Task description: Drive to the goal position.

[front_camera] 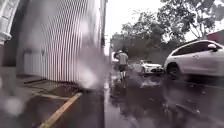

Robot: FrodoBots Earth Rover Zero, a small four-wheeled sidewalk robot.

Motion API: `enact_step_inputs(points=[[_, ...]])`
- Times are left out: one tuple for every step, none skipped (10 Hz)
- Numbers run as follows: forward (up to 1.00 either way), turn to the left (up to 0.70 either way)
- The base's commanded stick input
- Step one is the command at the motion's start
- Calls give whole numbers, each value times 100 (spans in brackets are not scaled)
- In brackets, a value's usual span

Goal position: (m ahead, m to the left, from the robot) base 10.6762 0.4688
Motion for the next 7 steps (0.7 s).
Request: enact_step_inputs(points=[[100, 0], [100, 0], [100, 0], [100, 0], [100, 0], [100, 0], [100, 0]])
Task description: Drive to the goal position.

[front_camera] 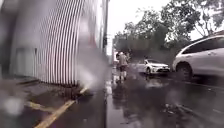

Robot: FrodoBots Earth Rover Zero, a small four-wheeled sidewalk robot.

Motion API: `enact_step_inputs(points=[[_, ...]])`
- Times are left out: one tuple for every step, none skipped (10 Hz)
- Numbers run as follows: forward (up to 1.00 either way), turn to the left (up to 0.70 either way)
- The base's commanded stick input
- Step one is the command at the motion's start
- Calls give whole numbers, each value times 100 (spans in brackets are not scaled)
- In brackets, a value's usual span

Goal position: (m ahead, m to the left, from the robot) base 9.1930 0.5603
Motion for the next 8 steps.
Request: enact_step_inputs(points=[[100, 0], [100, 0], [100, 0], [100, 0], [100, 0], [100, 0], [100, 0], [100, 0]])
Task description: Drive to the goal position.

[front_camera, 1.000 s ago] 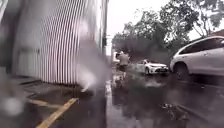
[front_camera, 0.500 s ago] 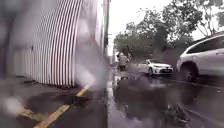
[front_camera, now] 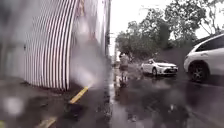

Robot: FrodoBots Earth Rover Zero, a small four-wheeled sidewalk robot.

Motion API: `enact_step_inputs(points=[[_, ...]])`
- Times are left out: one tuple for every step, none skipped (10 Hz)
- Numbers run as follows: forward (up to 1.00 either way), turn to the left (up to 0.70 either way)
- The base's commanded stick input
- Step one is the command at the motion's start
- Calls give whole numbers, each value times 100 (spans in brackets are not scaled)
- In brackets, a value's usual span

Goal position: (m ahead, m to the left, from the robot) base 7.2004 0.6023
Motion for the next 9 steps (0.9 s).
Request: enact_step_inputs(points=[[100, 0], [100, -25], [100, -35], [100, -40], [100, -40], [100, -40], [100, -40], [100, -40], [100, -40]])
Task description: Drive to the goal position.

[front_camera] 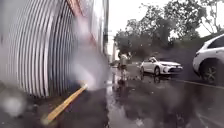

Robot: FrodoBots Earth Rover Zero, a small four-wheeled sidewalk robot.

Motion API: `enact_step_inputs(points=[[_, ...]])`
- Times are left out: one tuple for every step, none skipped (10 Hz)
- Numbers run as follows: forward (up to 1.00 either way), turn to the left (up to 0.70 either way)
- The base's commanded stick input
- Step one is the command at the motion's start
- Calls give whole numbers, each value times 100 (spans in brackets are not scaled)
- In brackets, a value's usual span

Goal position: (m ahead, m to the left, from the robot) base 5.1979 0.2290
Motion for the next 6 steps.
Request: enact_step_inputs(points=[[100, -39], [100, -26], [100, -8], [100, 0], [100, 0], [100, 0]])
